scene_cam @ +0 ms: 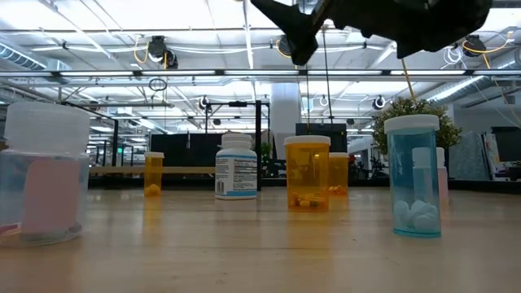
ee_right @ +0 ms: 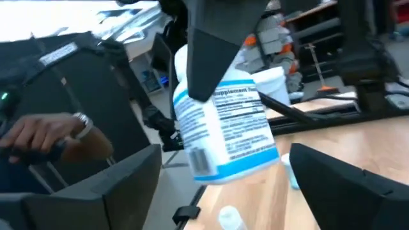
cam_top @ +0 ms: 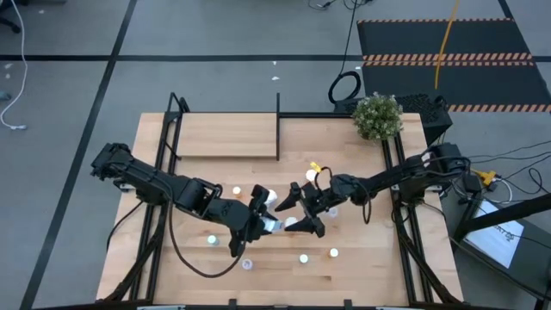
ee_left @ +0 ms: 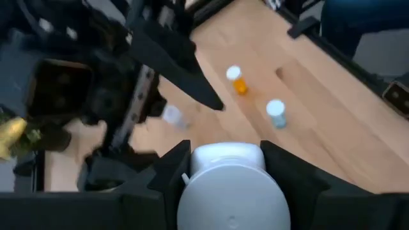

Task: Pick and place medicine bottles onto shelf by color
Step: Put the bottom white pill bottle on the shelf

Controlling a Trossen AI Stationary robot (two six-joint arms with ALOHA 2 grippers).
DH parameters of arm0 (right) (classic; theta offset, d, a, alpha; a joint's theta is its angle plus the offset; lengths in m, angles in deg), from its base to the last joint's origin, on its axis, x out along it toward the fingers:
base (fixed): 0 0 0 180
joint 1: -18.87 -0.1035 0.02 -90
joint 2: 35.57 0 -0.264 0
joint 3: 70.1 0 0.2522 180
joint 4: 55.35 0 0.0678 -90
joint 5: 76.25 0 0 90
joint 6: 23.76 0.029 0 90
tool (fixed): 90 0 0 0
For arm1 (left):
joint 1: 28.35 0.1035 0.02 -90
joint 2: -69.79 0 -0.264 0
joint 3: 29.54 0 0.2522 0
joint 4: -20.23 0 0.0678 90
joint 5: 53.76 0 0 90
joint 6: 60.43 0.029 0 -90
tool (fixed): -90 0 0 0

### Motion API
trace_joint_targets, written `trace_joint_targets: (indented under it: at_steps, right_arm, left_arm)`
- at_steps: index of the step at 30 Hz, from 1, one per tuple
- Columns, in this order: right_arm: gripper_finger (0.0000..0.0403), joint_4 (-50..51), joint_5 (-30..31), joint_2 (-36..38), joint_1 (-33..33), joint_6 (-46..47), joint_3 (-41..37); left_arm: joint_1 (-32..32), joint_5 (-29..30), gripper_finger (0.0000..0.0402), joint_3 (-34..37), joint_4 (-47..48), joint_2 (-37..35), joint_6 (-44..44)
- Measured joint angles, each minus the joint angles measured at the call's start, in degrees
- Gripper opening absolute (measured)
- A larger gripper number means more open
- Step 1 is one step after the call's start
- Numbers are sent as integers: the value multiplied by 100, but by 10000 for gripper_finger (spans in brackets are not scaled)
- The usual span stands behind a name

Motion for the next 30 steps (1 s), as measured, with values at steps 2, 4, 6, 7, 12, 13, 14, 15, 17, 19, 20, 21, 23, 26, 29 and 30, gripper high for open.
trace_joint_targets:
  at_steps: [2,4,6,7,12,13,14,15,17,19,20,21,23,26,29,30]
  right_arm:
    - [344,-36,-185,-106,-3,-185,117]
    - [341,-43,-363,-259,-5,-323,291]
    - [337,-17,-452,-379,-7,-369,417]
    - [334,-9,-467,-440,-7,-381,484]
    - [326,-58,-649,-735,-4,-403,794]
    - [325,-49,-748,-778,-4,-409,847]
    - [324,-29,-863,-808,-4,-425,894]
    - [322,-34,-957,-838,-4,-441,954]
    - [316,-46,-1062,-860,-4,-492,1007]
    - [307,-45,-1167,-858,-4,-509,1016]
    - [300,-20,-1204,-858,0,-501,1016]
    - [293,0,-1269,-859,8,-494,1016]
    - [276,37,-1333,-862,24,-494,1016]
    - [247,89,-1335,-862,43,-500,1016]
    - [221,166,-1349,-860,98,-507,1016]
    - [215,194,-1375,-856,116,-505,1016]
  left_arm:
    - [6,-50,178,-1,-51,0,111]
    - [37,-241,179,-2,-156,0,229]
    - [65,-472,179,0,-238,0,321]
    - [91,-568,179,-1,-285,0,366]
    - [210,-815,180,0,-407,0,574]
    - [232,-889,180,0,-426,0,610]
    - [252,-952,180,0,-466,4,647]
    - [276,-1012,181,0,-504,16,685]
    - [290,-1052,181,0,-480,26,783]
    - [291,-1057,181,0,-453,26,880]
    - [291,-1060,181,0,-443,26,918]
    - [290,-1064,181,0,-433,26,959]
    - [289,-1065,181,0,-438,26,1040]
    - [265,-1067,181,0,-476,26,1097]
    - [258,-995,182,0,-448,26,1212]
    - [252,-926,183,0,-446,26,1200]
